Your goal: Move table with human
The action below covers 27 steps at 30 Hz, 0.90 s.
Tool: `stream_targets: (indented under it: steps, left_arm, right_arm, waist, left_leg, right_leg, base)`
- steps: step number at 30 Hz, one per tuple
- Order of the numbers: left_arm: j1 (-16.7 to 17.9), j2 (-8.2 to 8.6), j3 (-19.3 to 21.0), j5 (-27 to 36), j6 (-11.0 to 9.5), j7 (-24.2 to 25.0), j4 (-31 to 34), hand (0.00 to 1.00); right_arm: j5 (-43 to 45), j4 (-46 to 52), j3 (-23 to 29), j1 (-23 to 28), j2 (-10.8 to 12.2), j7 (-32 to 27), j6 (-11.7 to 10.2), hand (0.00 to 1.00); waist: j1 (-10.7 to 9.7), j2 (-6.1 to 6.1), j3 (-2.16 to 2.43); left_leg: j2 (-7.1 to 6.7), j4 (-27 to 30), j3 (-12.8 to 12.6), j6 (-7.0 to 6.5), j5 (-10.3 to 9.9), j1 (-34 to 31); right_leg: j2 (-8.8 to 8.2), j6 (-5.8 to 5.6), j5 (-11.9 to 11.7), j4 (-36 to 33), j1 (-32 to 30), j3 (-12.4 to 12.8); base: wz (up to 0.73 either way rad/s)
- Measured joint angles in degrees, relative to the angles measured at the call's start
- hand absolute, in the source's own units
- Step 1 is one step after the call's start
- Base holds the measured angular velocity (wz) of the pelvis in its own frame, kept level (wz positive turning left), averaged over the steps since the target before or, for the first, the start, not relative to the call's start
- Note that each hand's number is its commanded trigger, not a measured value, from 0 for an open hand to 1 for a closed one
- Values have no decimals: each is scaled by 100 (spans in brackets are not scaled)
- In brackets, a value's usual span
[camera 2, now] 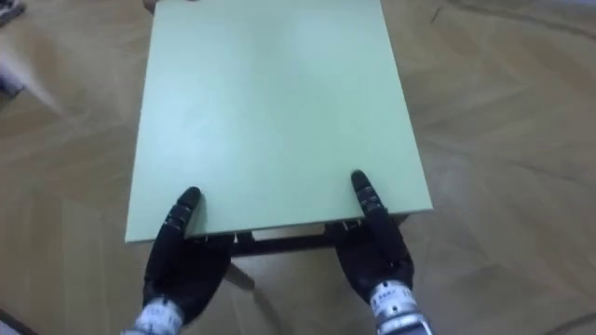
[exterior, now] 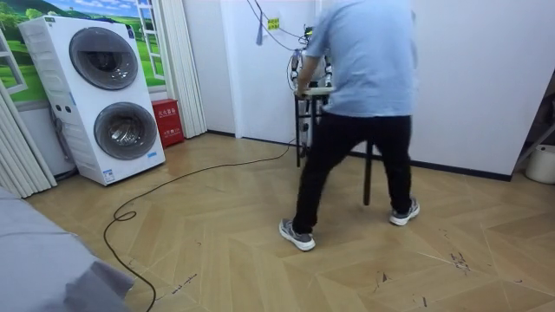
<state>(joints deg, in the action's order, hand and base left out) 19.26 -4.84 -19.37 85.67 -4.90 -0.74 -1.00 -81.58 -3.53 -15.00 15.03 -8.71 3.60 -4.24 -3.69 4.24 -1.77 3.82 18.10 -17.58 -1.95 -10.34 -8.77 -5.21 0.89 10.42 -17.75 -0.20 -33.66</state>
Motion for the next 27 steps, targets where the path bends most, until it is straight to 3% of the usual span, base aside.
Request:
stream_targets:
  steps: [1,2,3,4,5,7,10,14,17,19,20,21,25,27]
  left_arm:
    - [-3,-23,-9,1,-2,-35,3,100]
    - [-3,-37,-6,7,-28,-36,13,100]
    - [-11,-39,13,36,-67,-36,34,100]
    - [-25,-3,14,51,-54,-36,35,100]
    - [-24,22,-3,45,-44,-37,37,100]
    - [-22,75,32,-29,-85,-23,47,100]
    - [-20,75,60,-40,-153,34,65,100]
    - [53,75,91,-40,-178,83,65,100]
    - [111,52,77,-88,-165,82,44,100]
    - [182,-115,2,-62,-191,81,44,100]
    - [178,-149,-1,-40,-188,80,39,100]
    - [195,-136,-26,-21,-194,68,23,100]
    - [192,-90,0,-21,-223,63,25,100]
    - [192,-93,8,-21,-229,63,34,100]
  right_arm:
    - [17,5,30,20,-23,-26,24,100]
    - [70,12,36,10,20,-50,55,100]
    - [123,32,41,-65,43,-75,89,100]
    - [141,98,89,-110,-5,-137,124,100]
    - [130,130,96,-90,-17,-141,122,100]
    - [71,136,57,-145,-76,-144,122,100]
    - [96,136,35,-203,-66,-143,124,100]
    - [116,135,19,-165,14,-148,146,100]
    - [160,129,33,-22,52,-157,185,100]
    - [193,133,37,153,158,-157,229,100]
    - [192,133,37,162,164,-162,240,100]
    - [191,130,37,176,160,-188,241,100]
    - [265,123,28,67,157,-244,242,100]
    - [234,123,27,56,154,-245,243,100]
  waist:
    - [-45,-4,-37]
    - [-24,-67,-37]
    - [52,-118,-28]
    - [41,-75,-31]
    - [74,-62,-22]
    - [411,-57,-20]
    - [576,-60,-18]
    - [589,-122,-10]
    - [497,-200,-11]
    - [392,-323,17]
    - [360,-358,17]
    - [240,-345,28]
    - [274,-354,29]
    - [312,-369,28]
  left_leg:
    - [28,-230,90,-53,8,128]
    - [-13,-235,157,-68,22,114]
    - [-106,-197,267,-74,22,2]
    - [-185,-117,382,-104,14,-92]
    - [-204,-131,381,-105,20,-86]
    - [-225,-209,371,-79,56,-66]
    - [-250,-283,409,-85,105,-74]
    - [-375,-301,578,-129,131,-57]
    - [-502,-388,1060,-218,187,52]
    - [-670,-348,1576,-218,187,72]
    - [-736,-329,1676,-218,186,69]
    - [-785,-321,1845,-217,188,71]
    - [-782,-326,1890,-207,194,12]
    - [-770,-346,1830,-208,194,54]
  right_leg:
    - [-14,27,131,-385,-189,241]
    - [17,-7,212,-317,-313,527]
    - [33,42,211,118,-612,981]
    - [-31,3,-97,153,-842,1183]
    - [-89,-3,-77,110,-838,1136]
    - [-99,16,-82,125,-821,1030]
    - [-147,-15,-54,116,-726,907]
    - [-253,-138,20,69,-583,930]
    - [-289,-240,87,-304,-571,1198]
    - [-174,-305,76,116,-581,2128]
    - [-176,-376,29,218,-600,2285]
    - [-173,-375,37,179,-483,2286]
    - [-120,-394,48,369,-221,2307]
    - [-82,-394,48,425,-127,2600]
  base:
    - [105]
    - [60]
    - [56]
    - [63]
    - [50]
    - [14]
    - [33]
    - [50]
    - [84]
    - [106]
    - [119]
    - [108]
    - [73]
    - [60]
